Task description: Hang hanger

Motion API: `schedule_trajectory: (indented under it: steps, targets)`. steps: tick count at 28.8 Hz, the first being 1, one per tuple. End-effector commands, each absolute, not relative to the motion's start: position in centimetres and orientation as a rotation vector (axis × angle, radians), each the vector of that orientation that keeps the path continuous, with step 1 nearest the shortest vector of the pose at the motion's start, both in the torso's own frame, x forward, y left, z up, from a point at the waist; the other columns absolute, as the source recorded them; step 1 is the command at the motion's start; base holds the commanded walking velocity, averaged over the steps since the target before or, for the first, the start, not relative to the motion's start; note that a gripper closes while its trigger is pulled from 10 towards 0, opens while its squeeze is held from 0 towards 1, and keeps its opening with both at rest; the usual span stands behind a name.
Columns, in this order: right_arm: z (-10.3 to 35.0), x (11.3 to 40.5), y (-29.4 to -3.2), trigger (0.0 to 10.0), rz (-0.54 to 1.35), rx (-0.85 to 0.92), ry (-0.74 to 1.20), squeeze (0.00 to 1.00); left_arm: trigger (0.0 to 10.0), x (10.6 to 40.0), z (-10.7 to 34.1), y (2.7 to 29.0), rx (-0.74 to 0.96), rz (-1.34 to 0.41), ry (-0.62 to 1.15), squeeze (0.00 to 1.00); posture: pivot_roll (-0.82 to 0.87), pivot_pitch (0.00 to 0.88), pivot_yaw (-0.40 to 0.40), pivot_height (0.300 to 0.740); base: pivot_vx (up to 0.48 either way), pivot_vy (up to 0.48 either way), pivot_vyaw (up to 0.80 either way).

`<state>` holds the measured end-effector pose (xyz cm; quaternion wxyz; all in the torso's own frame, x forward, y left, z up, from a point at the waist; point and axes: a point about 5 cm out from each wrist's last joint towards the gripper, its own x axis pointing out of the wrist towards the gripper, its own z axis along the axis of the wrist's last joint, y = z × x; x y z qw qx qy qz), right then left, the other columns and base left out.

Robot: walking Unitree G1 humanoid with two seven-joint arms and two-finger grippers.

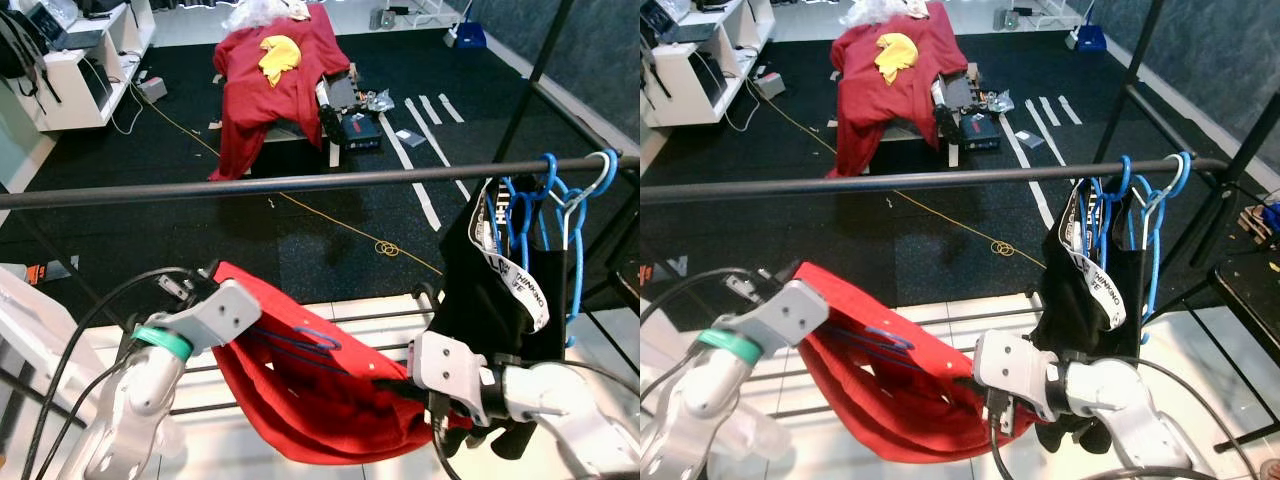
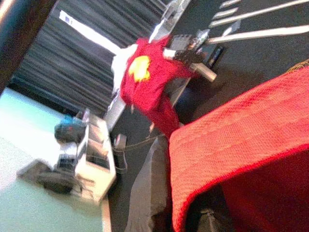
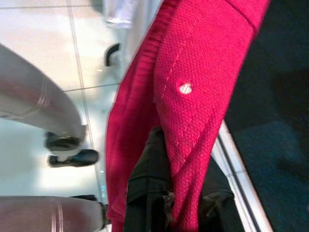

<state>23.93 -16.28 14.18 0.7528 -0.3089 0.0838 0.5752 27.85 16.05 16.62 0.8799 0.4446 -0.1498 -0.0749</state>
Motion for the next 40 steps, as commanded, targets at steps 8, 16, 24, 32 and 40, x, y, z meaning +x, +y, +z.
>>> schedule_trajectory:
  steps: [8,16,24,32,40]
  targets:
    - [15.8,23.5,-15.6,10.0,1.313,-0.641,0.134,0.0,10.0,26.4,15.4,13.5,0.941,-0.495,-0.32,0.0,-0.14,0.084,0.081,0.74,0.0,0.0,0.0]
    - [12.6,23.2,-18.6,10.0,1.338,-0.863,0.348,0.0,10.0,27.0,17.1,14.7,1.191,-0.338,-0.487,0.0,-0.12,0.094,0.082,0.74,0.0,0.0,0.0]
    - [13.5,22.3,-17.1,10.0,1.411,-0.792,0.297,0.0,10.0,27.3,16.8,14.6,1.203,-0.325,-0.466,0.0,-0.12,0.096,0.084,0.74,0.0,0.0,0.0]
    - [15.4,22.7,-15.0,10.0,1.47,-0.758,0.142,0.0,10.0,25.6,14.9,12.2,0.91,-0.619,-0.346,0.0,-0.13,0.095,0.083,0.74,0.0,0.0,0.0]
    - [15.7,22.1,-14.8,10.0,1.508,-0.759,0.143,0.0,10.0,27.0,14.7,13.8,1.198,-0.487,-0.38,0.0,-0.12,0.099,0.079,0.74,0.0,0.0,0.0]
